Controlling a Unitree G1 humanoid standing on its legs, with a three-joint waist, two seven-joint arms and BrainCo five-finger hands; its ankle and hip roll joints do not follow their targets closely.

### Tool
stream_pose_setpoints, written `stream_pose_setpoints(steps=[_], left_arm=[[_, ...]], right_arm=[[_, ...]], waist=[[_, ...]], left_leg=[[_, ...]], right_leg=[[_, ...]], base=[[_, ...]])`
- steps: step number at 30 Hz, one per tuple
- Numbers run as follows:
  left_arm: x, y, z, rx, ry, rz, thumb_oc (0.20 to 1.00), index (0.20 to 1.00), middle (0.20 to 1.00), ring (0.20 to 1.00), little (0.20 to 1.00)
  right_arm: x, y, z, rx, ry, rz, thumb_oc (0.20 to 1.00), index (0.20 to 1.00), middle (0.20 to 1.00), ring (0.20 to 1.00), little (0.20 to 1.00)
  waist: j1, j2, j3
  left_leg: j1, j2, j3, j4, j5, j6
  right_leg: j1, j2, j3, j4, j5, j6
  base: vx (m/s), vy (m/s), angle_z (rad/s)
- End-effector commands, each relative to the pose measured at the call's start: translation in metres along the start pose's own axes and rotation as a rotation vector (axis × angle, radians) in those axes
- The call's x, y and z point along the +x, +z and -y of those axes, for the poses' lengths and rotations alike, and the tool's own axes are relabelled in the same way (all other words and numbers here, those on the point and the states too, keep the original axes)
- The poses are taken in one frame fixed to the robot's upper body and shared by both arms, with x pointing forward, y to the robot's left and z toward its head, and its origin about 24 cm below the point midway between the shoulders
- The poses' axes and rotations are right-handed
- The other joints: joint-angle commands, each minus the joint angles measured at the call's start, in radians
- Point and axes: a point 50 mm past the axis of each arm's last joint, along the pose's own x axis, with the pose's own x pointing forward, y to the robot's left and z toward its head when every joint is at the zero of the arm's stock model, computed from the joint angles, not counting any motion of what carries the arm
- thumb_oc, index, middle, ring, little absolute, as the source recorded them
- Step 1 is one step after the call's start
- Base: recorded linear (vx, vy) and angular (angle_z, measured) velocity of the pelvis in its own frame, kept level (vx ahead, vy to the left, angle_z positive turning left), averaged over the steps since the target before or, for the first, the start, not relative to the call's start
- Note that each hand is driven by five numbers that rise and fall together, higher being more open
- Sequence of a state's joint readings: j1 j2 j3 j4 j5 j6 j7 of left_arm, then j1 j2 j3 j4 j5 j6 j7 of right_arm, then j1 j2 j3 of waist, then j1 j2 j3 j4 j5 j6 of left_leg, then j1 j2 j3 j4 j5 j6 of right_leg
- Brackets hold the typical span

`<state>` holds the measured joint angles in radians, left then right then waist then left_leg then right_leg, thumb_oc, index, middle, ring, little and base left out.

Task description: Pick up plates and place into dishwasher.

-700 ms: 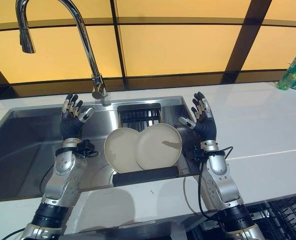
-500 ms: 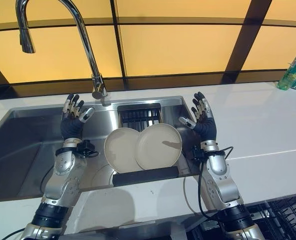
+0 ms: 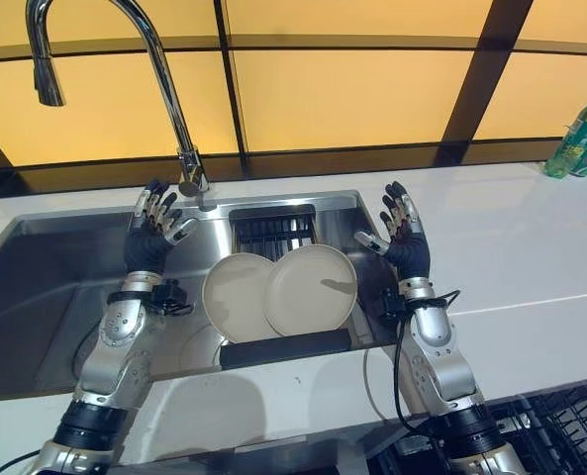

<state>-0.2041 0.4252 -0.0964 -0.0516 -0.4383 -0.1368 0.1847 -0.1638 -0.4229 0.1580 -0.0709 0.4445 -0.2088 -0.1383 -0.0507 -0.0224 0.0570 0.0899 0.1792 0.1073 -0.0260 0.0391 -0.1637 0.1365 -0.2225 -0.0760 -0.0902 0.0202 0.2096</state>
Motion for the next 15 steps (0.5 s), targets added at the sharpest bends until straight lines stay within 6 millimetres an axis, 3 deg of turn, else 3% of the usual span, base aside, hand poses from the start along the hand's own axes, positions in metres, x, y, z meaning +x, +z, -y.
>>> stream_pose_setpoints(steps=[1, 5, 10, 15], left_arm=[[0.02, 0.021, -0.01, 0.113, -0.028, 0.111, 1.0, 1.0, 1.0, 1.0, 1.0], [0.024, 0.022, -0.011, 0.179, -0.072, 0.118, 1.0, 1.0, 1.0, 1.0, 1.0], [0.036, 0.019, -0.011, 0.229, -0.108, 0.116, 1.0, 1.0, 1.0, 1.0, 1.0], [0.045, 0.019, -0.011, 0.273, -0.143, 0.129, 1.0, 1.0, 1.0, 1.0, 1.0]], right_arm=[[0.015, 0.03, 0.008, -0.002, 0.001, 0.136, 1.0, 1.0, 1.0, 1.0, 1.0], [0.018, 0.027, 0.002, -0.01, 0.018, 0.121, 1.0, 1.0, 1.0, 1.0, 1.0], [0.016, 0.025, 0.004, -0.008, 0.022, 0.098, 1.0, 1.0, 1.0, 1.0, 1.0], [0.01, 0.018, 0.001, -0.003, 0.034, 0.062, 1.0, 1.0, 1.0, 1.0, 1.0]], waist=[[-0.006, -0.005, -0.026], [0.003, 0.01, -0.01], [-0.044, 0.031, -0.014], [-0.086, 0.043, -0.015]], left_leg=[[-0.084, -0.053, -0.052, 0.192, -0.097, 0.06], [-0.082, -0.071, -0.142, 0.118, -0.071, 0.074], [-0.034, -0.05, -0.077, 0.065, -0.068, 0.063], [0.0, -0.07, -0.016, 0.059, -0.109, 0.08]], right_leg=[[-0.065, 0.154, 0.058, 0.08, -0.04, -0.134], [-0.084, 0.15, 0.109, 0.102, -0.036, -0.13], [-0.093, 0.116, 0.102, 0.115, -0.042, -0.102], [-0.105, 0.083, 0.133, 0.123, -0.045, -0.068]], base=[[0.03, 0.038, -0.04], [0.04, 0.139, -0.26], [0.1, 0.155, -0.25], [0.17, 0.122, -0.23]])
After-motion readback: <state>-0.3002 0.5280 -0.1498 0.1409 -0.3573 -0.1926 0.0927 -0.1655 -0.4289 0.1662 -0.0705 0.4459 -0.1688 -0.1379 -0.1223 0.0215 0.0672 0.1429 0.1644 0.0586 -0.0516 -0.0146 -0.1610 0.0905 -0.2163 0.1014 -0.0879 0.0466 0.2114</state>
